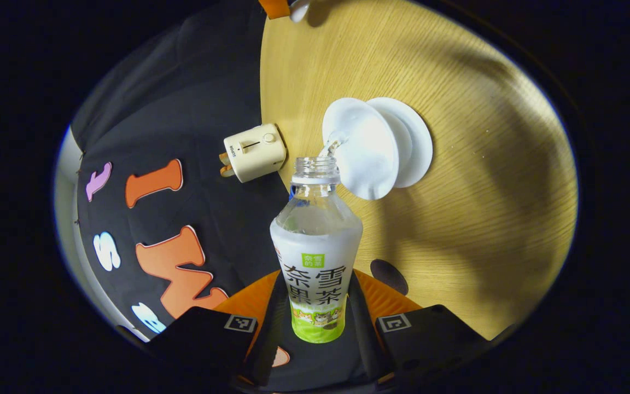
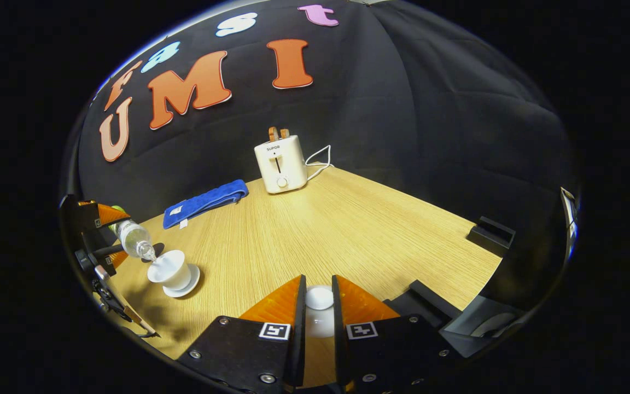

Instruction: Open the teacup lid with one hand, grasp the water bottle and pour water into the teacup with the other hand; after pouring, place the water bottle on the coaster and then close the teacup lid.

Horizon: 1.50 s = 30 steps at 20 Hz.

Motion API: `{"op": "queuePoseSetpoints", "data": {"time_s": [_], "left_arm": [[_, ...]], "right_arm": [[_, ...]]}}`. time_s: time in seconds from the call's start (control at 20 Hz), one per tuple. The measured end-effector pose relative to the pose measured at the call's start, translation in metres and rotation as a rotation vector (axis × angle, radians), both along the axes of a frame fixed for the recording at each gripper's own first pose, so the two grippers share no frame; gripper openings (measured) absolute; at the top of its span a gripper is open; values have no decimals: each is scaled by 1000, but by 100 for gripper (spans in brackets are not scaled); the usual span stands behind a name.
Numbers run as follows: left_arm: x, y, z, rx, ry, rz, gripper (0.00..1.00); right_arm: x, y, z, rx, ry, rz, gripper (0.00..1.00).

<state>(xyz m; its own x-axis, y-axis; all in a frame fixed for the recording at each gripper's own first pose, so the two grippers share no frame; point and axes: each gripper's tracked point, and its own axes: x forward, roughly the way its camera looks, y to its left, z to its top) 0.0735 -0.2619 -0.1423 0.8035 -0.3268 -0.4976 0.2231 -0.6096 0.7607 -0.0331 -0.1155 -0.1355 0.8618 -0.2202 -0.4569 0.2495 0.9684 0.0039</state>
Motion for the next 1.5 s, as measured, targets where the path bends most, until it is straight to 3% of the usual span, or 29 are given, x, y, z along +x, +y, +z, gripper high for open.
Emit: {"op": "queuePoseSetpoints", "data": {"time_s": [0.35, 0.45, 0.55, 0.7, 0.75, 0.9, 1.05, 1.1, 1.25, 1.5], "left_arm": [[1, -4, 8, 97, -40, -27, 66], [2, -7, 12, 122, -59, -40, 63], [0, -10, 16, 141, -77, -57, 66], [-2, -14, 19, 156, -105, -80, 63], [-3, -15, 20, 158, -109, -84, 69], [-4, -17, 22, 167, -119, -96, 69], [-2, -17, 21, 170, -109, -94, 63], [-2, -17, 19, 172, -105, -92, 66], [-1, -12, 15, 138, -74, -67, 69], [-5, -2, -10, 7, 51, 22, 63]], "right_arm": [[-4, -3, 0, 4, 1, -10, 23], [-6, -4, 0, 6, 1, -14, 23], [-7, -7, 0, 6, 3, -21, 23], [-7, -9, 1, 6, 2, -26, 23], [-7, -8, 0, 5, 2, -25, 23], [-7, -7, -1, 4, 5, -19, 23], [-8, -7, -1, 3, 9, -22, 23], [-8, -7, -1, 4, 9, -24, 23], [-8, -7, -2, 3, 11, -24, 23], [-8, 0, -3, -1, 19, -14, 23]]}}
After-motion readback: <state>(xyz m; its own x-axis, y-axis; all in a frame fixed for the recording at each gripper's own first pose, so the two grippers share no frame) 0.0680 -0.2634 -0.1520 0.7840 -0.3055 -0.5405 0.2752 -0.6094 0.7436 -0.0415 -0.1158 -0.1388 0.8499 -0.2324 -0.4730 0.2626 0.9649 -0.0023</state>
